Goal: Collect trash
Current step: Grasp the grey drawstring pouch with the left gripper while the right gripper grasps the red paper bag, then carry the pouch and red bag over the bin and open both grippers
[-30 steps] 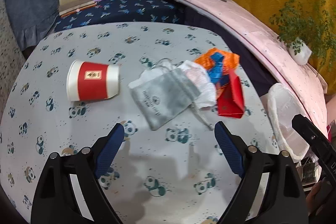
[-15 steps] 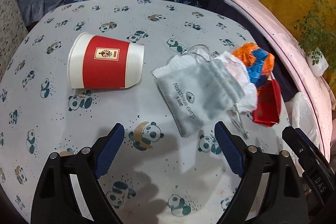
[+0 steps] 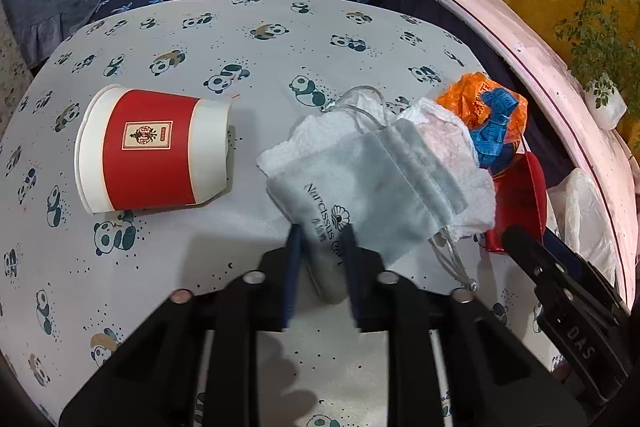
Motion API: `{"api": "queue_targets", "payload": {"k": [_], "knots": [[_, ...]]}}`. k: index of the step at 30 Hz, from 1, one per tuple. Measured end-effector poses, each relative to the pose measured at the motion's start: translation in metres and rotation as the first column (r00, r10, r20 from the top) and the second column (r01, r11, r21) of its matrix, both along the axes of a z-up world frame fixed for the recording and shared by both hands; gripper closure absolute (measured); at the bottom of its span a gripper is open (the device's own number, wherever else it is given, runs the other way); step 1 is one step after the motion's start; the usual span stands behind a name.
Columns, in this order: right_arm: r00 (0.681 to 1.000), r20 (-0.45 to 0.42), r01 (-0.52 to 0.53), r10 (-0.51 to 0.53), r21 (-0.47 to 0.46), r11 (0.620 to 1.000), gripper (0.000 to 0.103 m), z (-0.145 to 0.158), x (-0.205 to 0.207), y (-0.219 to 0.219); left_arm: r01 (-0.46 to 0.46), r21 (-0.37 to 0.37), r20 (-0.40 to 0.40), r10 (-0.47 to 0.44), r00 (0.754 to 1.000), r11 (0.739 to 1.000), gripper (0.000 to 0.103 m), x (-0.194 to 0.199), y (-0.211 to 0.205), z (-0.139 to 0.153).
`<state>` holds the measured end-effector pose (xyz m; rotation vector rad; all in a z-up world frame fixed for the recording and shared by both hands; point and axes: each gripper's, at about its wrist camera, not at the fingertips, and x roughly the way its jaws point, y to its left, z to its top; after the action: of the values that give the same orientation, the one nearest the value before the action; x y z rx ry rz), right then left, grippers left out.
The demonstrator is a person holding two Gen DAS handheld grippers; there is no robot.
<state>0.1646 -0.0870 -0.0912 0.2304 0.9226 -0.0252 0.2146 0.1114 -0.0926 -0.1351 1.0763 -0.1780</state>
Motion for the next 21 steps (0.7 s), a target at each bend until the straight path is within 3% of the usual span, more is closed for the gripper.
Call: {"api": "queue_targets", "payload": {"k": [2, 4, 7, 21], "knots": [[1.000, -0.005, 0.004, -0.004, 0.000, 1.000, 0.058, -0.002, 0.002, -0.001, 0.010, -0.006, 0.001, -0.010, 1.000, 1.000, 0.096, -0.001, -0.001, 0.002], [1.000, -0.012, 0.009, -0.009, -0.001, 1.000, 0.074, -0.003, 0.003, -0.003, 0.018, -0.005, 0.008, -0.018, 1.000, 1.000, 0.097, -0.004, -0.003, 0.005], [1.000, -0.007, 0.023, -0.023, 0.011, 1.000, 0.086, -0.001, -0.001, -0.008, 0.030, -0.014, 0.021, -0.030, 0.999, 0.999, 0.098, -0.010, -0.005, 0.012], [0.992, 0.111, 0.063, -0.067, 0.039, 0.997, 0.102, 0.047, -0.050, -0.035, 0.124, -0.037, 0.145, -0.118, 0.982, 0.992, 0.099, -0.052, -0.040, 0.072]]}}
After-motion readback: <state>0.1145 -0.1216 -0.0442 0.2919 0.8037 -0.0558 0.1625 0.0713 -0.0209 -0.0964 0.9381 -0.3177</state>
